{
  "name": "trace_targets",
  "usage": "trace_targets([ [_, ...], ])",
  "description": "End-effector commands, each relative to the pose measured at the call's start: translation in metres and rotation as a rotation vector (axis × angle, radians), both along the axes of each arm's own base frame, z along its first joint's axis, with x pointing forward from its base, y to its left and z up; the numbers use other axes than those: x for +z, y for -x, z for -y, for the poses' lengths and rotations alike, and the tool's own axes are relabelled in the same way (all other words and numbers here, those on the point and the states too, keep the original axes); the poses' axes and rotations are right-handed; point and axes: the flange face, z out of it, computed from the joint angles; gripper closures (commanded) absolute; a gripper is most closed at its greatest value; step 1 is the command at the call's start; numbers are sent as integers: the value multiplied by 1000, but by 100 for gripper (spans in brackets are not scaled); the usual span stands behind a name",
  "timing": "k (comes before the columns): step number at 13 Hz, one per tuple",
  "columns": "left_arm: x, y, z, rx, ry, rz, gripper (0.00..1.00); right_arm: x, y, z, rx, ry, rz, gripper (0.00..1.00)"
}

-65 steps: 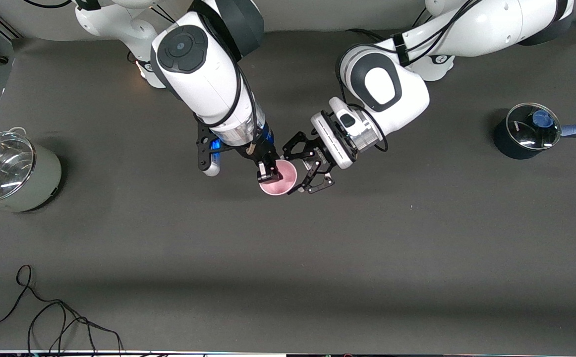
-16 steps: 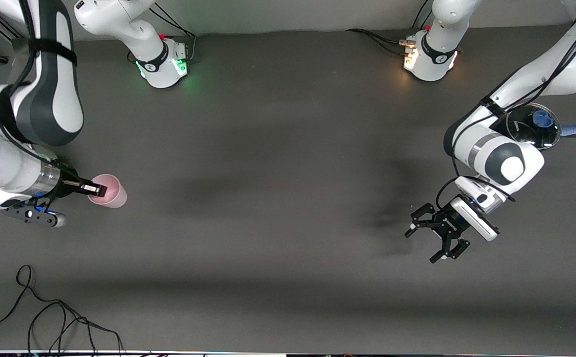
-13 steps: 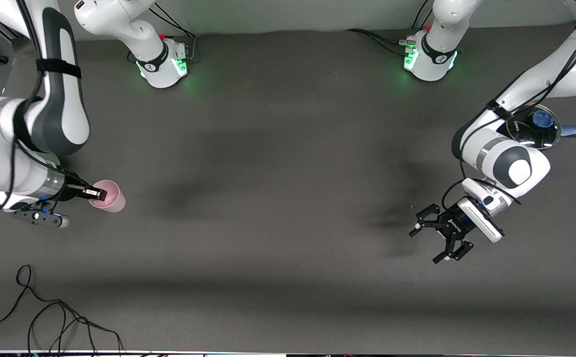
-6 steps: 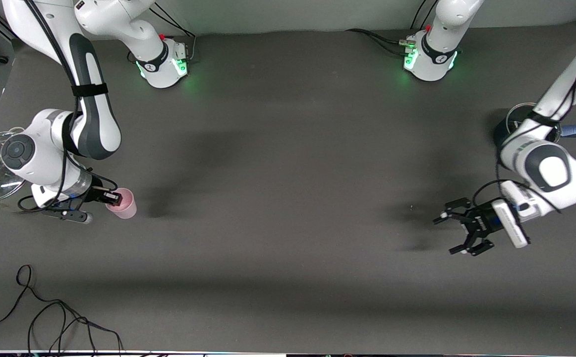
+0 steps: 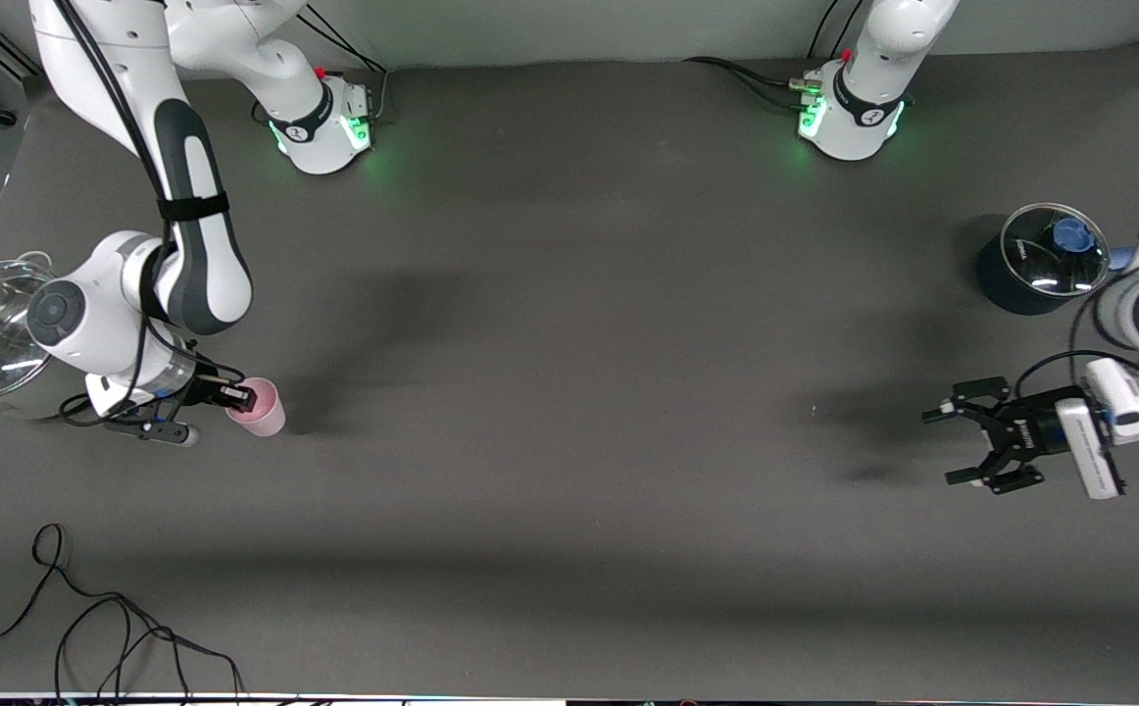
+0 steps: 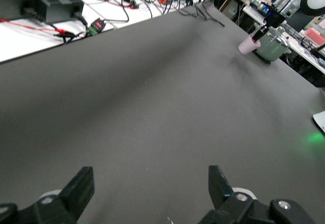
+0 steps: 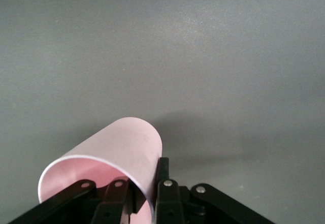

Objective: Transfer pink cup from left to right arm
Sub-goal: 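Carry the cup away with the right gripper while the left gripper withdraws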

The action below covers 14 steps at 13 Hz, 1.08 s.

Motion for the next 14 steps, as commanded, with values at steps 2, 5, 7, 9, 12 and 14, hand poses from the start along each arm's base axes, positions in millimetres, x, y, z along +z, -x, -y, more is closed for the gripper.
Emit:
trace_targets([
  [2,80,6,-3,-5,-167,-67,0,-11,-3,-11,10,-19,14,100],
  [5,135,16,9,35,-312,-114,0,-10,-3,-6,1,-25,12,25],
  [7,160,23,15,82,-405,-202,0,-8,-3,-7,3,-28,13,15],
  [9,180,26,26,143,-515,-275,0,-2,-5,-10,3,-37,22,15],
  [12,194,26,50,270,-648,-347,0,37,-11,-15,0,-121,2,15],
  [14,203,30,54,290,-674,-357,0,74,-17,-9,-25,-171,-21,15],
])
